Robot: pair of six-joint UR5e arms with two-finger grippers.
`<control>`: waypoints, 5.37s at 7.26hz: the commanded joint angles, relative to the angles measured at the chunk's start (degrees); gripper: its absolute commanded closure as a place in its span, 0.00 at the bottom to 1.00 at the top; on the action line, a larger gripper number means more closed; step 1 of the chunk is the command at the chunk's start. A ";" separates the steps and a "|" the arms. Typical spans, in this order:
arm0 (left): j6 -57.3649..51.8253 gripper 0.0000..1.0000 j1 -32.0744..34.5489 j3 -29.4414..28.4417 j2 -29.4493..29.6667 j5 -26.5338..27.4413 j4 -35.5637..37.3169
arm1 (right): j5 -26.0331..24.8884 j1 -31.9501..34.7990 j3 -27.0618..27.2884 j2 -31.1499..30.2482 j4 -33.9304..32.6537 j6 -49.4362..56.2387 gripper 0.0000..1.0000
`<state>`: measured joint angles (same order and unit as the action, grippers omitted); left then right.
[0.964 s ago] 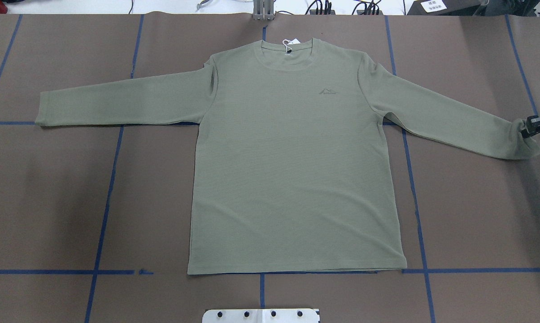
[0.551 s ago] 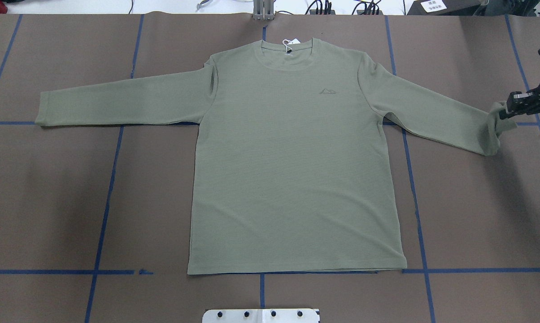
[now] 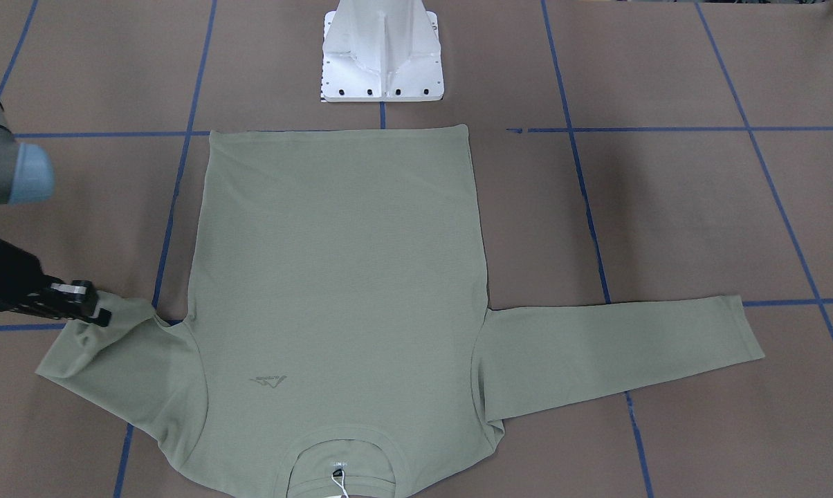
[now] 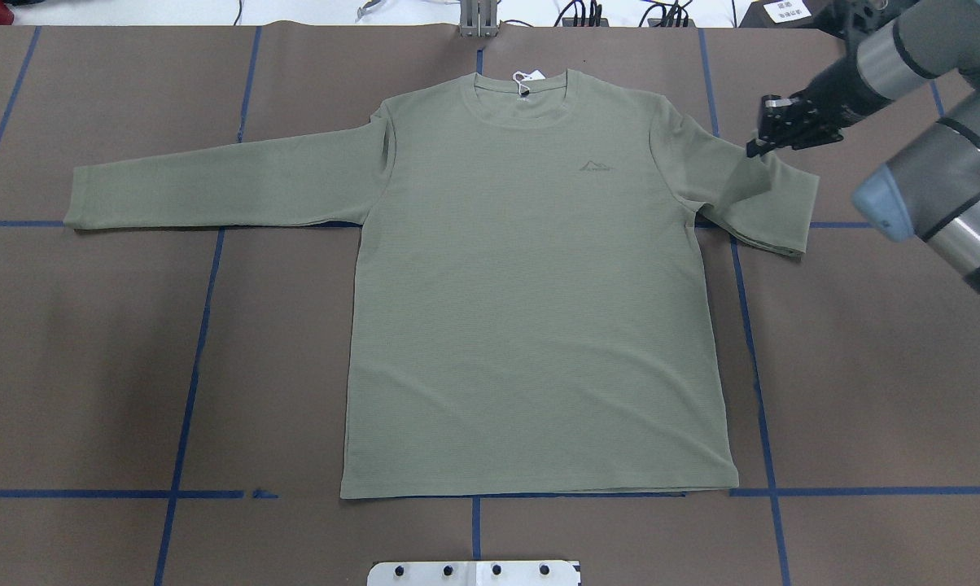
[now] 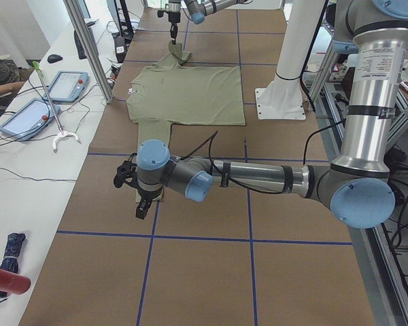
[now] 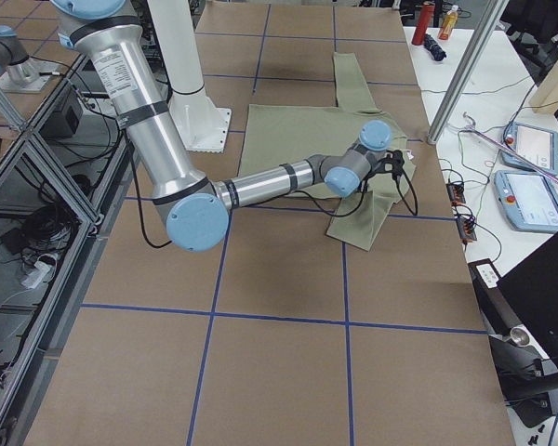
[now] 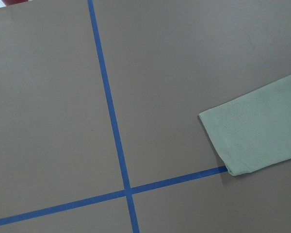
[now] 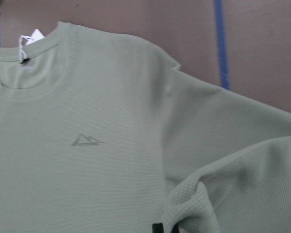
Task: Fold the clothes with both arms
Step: 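Lift the cuff with the right gripper and carry it across the shirt, then release the sleeve and withdraw the right gripper while the left gripper approaches, then position the left gripper at the edge of the other sleeve cuff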
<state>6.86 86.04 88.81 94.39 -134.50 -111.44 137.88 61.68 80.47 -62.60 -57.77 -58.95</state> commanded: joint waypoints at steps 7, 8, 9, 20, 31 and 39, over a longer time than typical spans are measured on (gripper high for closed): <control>-0.01 0.00 0.00 -0.30 0.10 0.12 -0.09 | -25.28 -21.67 -12.80 31.22 -3.67 -9.52 1.00; 0.08 0.00 0.00 -0.21 0.01 0.03 -0.09 | -25.64 -22.03 -12.80 31.22 -3.40 -9.52 1.00; 0.08 0.00 0.00 -0.21 0.01 0.03 0.00 | -25.73 -22.30 -12.97 31.31 -3.40 -9.43 1.00; 31.04 0.00 -16.65 -1.09 1.06 11.60 -16.85 | -26.47 -19.43 -2.81 29.06 -29.63 -9.29 0.00; 42.44 0.01 -25.93 -24.47 11.44 25.69 -32.96 | -9.04 2.04 20.07 -7.97 -32.67 23.35 0.00; 42.71 0.02 -26.89 -24.56 11.00 25.61 -32.87 | -8.42 2.04 20.16 -8.15 -32.67 23.27 0.00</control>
<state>49.56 59.63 64.31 105.38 -108.90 -144.32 129.49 63.72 100.63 -70.75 -90.44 -35.68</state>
